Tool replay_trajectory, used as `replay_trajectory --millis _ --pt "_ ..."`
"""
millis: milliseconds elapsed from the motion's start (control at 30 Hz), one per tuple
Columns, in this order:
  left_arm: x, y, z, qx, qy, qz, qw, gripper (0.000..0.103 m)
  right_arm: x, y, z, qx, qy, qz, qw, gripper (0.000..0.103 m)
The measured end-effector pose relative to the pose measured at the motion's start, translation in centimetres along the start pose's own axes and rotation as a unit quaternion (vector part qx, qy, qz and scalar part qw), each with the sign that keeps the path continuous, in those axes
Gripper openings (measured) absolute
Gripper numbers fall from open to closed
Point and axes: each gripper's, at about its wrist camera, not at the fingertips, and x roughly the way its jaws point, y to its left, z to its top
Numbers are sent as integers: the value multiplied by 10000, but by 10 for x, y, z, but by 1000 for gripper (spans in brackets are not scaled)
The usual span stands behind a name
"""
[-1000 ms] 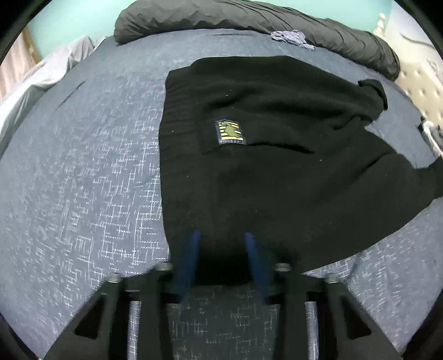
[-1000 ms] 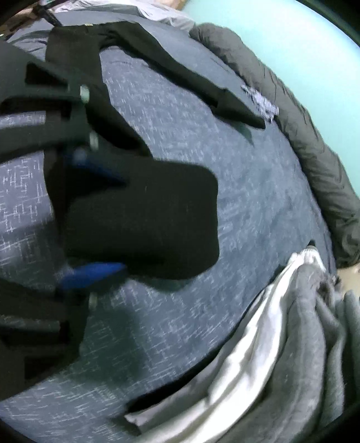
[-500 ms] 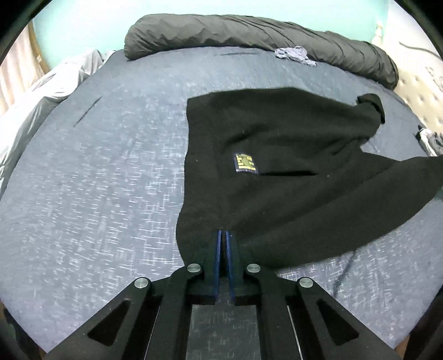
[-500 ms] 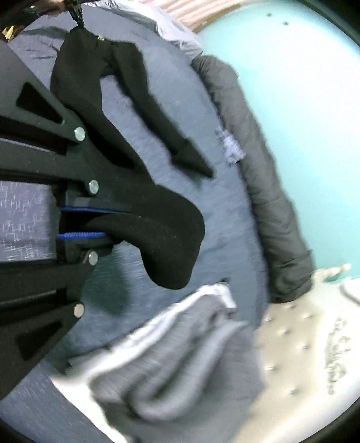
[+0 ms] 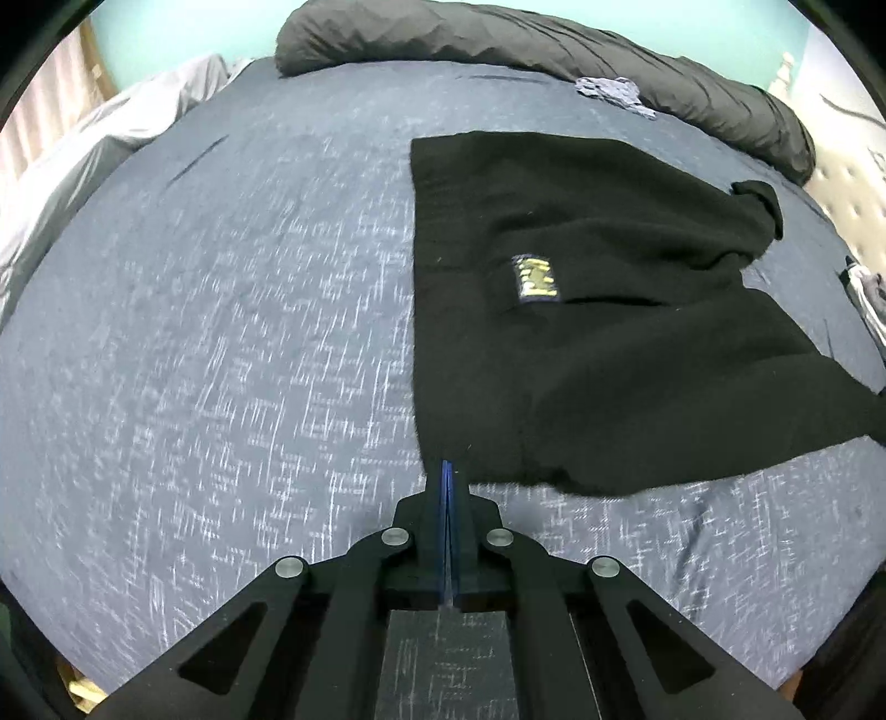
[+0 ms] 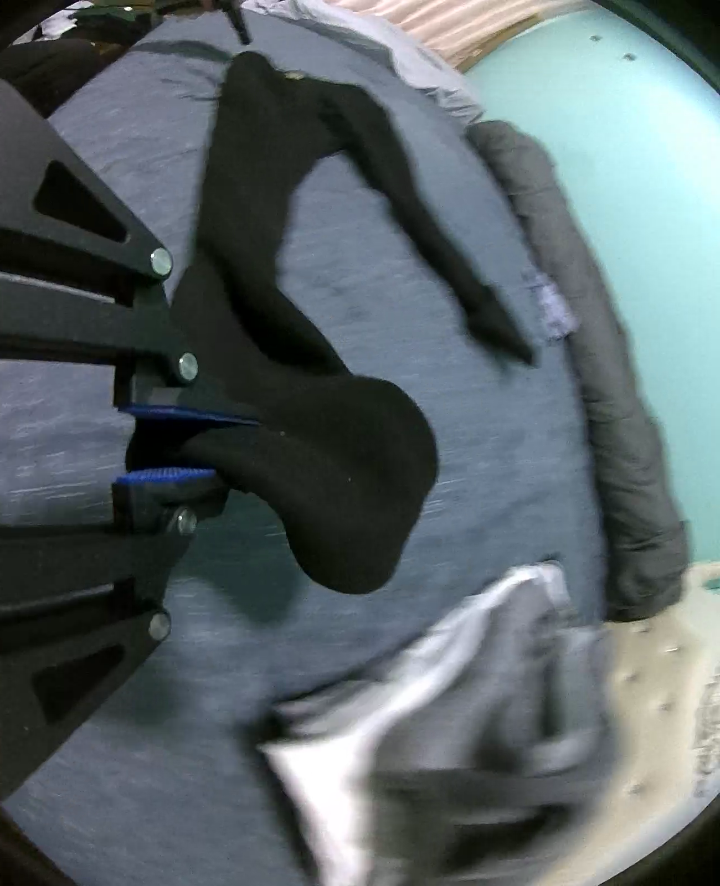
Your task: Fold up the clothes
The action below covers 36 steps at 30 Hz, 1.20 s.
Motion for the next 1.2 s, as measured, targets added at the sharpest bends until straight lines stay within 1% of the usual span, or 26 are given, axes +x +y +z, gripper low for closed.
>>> replay_trajectory --millis 67,133,233,267,300,367,400,500,667,733,900,933,967,1000,1033,1100,1200 --pt "-2 0 -1 10 -31 -6 10000 0 3 -5 -12 14 147 -134 9998 20" --pt "-6 -3 1 50 -87 -8 9999 0 -5 -12 -17 113 57 -229 9997 25" --pt "-11 -8 5 68 -166 -46 9998 0 -13 -14 -2 253 -134 -221 9993 37" --pt "-12 -10 7 55 -188 -71 9998 0 -15 -15 4 296 -196 -216 9991 49" --pt "-13 -11 10 32 -202 -99 9997 0 -17 -16 9 340 -257 -211 9989 57" --pt "-14 -15 14 -14 -224 -167 9996 0 -22 -17 20 426 -380 -201 9982 57" --pt "-15 -18 15 -17 -235 -183 9996 0 -19 -14 26 403 -334 -202 9984 57" --pt "-16 -26 20 44 -257 -200 9995 0 4 -5 45 369 24 -154 9992 57" --pt "-18 -35 26 157 -296 -221 9992 0 52 4 59 632 790 -120 9948 57" --pt "-19 -36 27 159 -317 -234 9991 0 69 6 60 704 955 -247 9926 57" --pt "-17 -36 26 157 -299 -245 9991 0 101 -1 59 1107 1207 -364 9858 57" --pt "-16 -35 25 159 -286 -239 9992 0 106 -2 58 1123 1243 -391 9851 56" --pt "-15 -35 25 159 -273 -229 9992 0 110 -1 56 1119 1284 -419 9845 49" --pt "-14 -34 24 148 -264 -222 9993 0 114 0 54 1072 1321 -485 9842 37" --pt "-13 -33 24 133 -256 -220 9993 0 117 3 52 1007 1358 -568 9840 33" --pt "-13 -31 23 103 -250 -217 9994 0 117 9 49 871 1329 -674 9850 14" --pt "-16 -29 23 78 -287 -219 9993 0 108 16 46 761 1186 -709 9875 9"
